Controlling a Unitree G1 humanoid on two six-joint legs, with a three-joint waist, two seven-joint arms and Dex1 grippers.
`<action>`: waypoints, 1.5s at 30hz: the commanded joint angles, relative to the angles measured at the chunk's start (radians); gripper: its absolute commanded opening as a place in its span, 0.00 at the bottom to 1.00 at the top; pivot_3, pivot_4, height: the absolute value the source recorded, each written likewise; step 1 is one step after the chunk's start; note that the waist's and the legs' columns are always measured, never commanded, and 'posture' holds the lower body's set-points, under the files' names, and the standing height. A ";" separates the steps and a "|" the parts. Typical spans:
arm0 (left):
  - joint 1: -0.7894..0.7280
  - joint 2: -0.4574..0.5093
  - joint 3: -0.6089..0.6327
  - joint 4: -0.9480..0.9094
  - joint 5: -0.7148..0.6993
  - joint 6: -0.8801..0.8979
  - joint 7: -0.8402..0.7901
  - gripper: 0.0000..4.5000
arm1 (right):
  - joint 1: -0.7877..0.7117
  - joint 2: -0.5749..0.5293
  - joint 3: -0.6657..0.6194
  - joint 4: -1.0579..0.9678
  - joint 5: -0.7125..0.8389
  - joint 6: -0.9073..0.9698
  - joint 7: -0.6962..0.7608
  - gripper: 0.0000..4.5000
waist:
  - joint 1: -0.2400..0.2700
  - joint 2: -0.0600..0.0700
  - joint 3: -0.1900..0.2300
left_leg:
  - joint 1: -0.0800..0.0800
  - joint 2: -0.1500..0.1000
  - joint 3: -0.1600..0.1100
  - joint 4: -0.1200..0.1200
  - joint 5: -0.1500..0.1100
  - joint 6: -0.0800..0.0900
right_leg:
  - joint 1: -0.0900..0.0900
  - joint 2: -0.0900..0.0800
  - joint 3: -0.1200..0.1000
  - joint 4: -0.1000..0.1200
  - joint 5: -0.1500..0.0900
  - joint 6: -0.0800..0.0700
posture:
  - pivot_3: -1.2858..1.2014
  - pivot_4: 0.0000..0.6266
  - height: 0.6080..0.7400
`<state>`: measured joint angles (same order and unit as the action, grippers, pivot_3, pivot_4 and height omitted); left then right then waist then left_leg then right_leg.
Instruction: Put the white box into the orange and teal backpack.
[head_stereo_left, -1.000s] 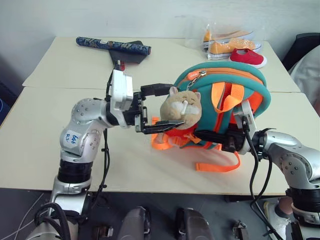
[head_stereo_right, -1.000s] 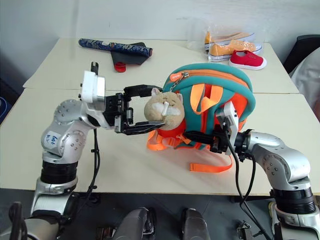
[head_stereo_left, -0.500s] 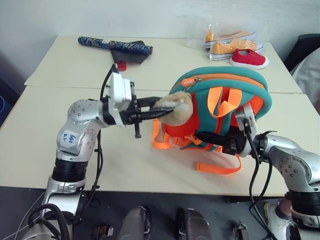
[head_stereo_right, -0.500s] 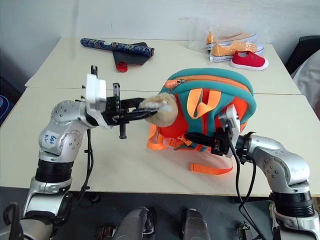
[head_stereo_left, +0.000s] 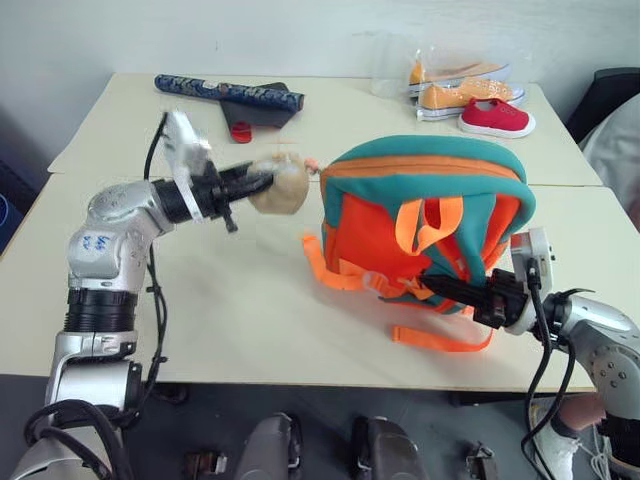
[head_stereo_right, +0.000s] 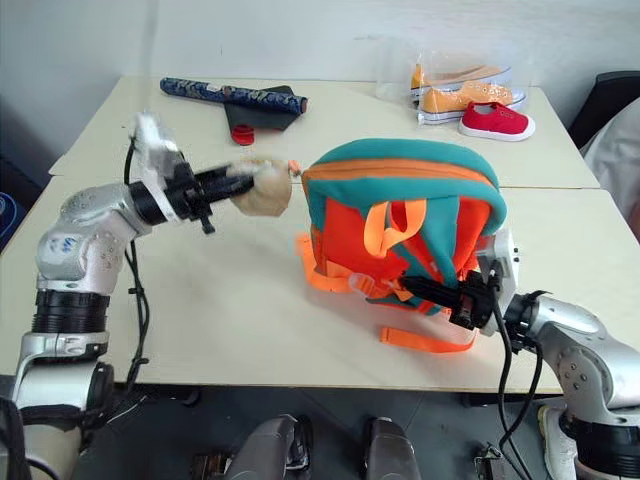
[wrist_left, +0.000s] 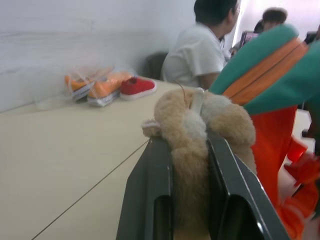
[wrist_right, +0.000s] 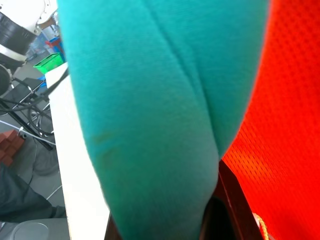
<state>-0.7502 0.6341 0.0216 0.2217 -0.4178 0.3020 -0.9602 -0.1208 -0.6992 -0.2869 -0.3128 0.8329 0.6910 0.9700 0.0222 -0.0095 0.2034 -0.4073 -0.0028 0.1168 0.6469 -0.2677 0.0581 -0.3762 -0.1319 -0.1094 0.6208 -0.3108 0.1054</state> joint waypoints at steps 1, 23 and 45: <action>0.047 -0.018 -0.068 0.047 0.104 -0.105 -0.026 0.11 | 0.032 -0.014 -0.037 -0.002 -0.002 -0.032 0.013 0.02 | 0.001 0.000 0.000 | 0.001 0.000 0.001 0.000 0.000 0.000 | 0.000 0.000 0.001 0.000 0.000 0.000 | 0.52 0.24 1.00; 0.123 -0.180 0.042 0.001 -0.029 -0.099 -0.056 0.11 | 0.034 0.007 -0.023 -0.012 0.015 -0.045 -0.014 0.02 | 0.002 0.000 0.000 | -0.001 0.000 -0.002 0.001 -0.003 0.001 | 0.000 -0.003 -0.001 -0.002 0.000 0.000 | 0.52 0.24 1.00; 0.594 0.204 0.274 -0.265 0.003 -0.112 -0.157 1.00 | 0.227 -0.206 -0.229 0.262 -0.380 -0.635 0.207 1.00 | -0.008 0.000 0.000 | 0.000 0.001 0.000 -0.001 -0.008 -0.004 | 0.001 -0.003 0.001 -0.008 0.000 0.000 | 0.52 0.24 1.00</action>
<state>-0.1856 0.8295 0.2466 0.0079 -0.4092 0.2214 -1.1152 0.1059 -0.8998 -0.4791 -0.1143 0.5019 0.1865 1.1460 0.0139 -0.0094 0.2036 -0.4068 -0.0020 0.1167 0.6460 -0.2758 0.0536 -0.3753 -0.1346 -0.1083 0.6126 -0.3109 0.1052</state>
